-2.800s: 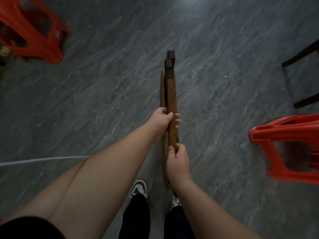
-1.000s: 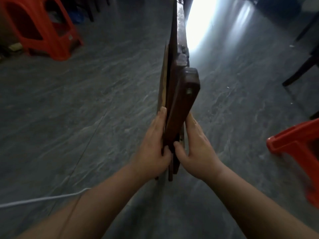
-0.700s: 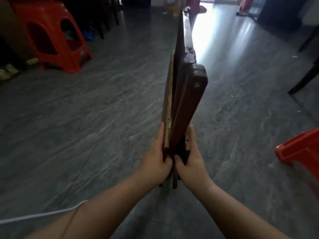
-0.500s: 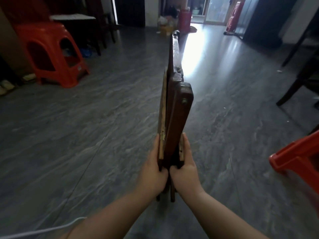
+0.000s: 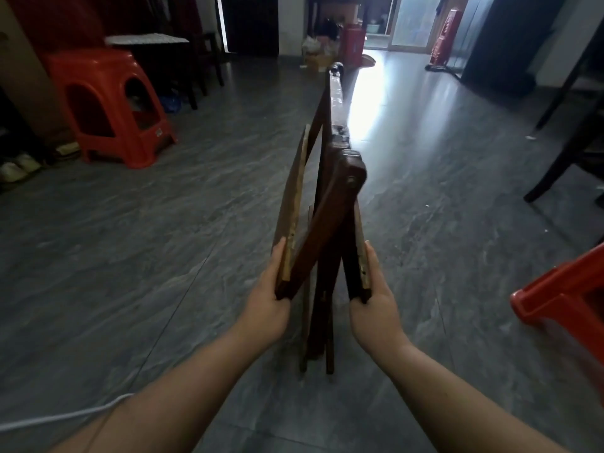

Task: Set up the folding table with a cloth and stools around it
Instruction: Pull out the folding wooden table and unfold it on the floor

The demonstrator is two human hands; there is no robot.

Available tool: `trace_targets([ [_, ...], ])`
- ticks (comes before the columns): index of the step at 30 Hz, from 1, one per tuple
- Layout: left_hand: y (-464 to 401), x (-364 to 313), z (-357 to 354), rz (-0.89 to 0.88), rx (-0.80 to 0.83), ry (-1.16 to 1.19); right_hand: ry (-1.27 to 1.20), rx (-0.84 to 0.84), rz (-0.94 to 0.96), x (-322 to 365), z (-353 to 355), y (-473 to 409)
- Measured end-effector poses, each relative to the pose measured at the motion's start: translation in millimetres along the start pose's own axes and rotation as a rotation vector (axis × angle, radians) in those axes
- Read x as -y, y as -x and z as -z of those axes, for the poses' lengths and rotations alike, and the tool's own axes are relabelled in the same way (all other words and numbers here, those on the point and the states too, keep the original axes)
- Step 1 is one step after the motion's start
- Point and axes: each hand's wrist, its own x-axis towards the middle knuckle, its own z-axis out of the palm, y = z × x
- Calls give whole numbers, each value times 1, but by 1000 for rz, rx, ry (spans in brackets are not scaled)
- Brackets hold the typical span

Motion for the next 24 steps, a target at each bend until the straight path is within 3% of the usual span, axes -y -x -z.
trace_targets([
  [4, 3, 7, 15, 98, -65, -29, 165, 53, 28, 4, 20, -10],
  [14, -13, 12, 42, 5, -54, -121, 312, -37, 30, 10, 60, -9],
  [24, -28, -25, 105, 37, -89, -331, 553, -118, 85, 32, 118, -16],
])
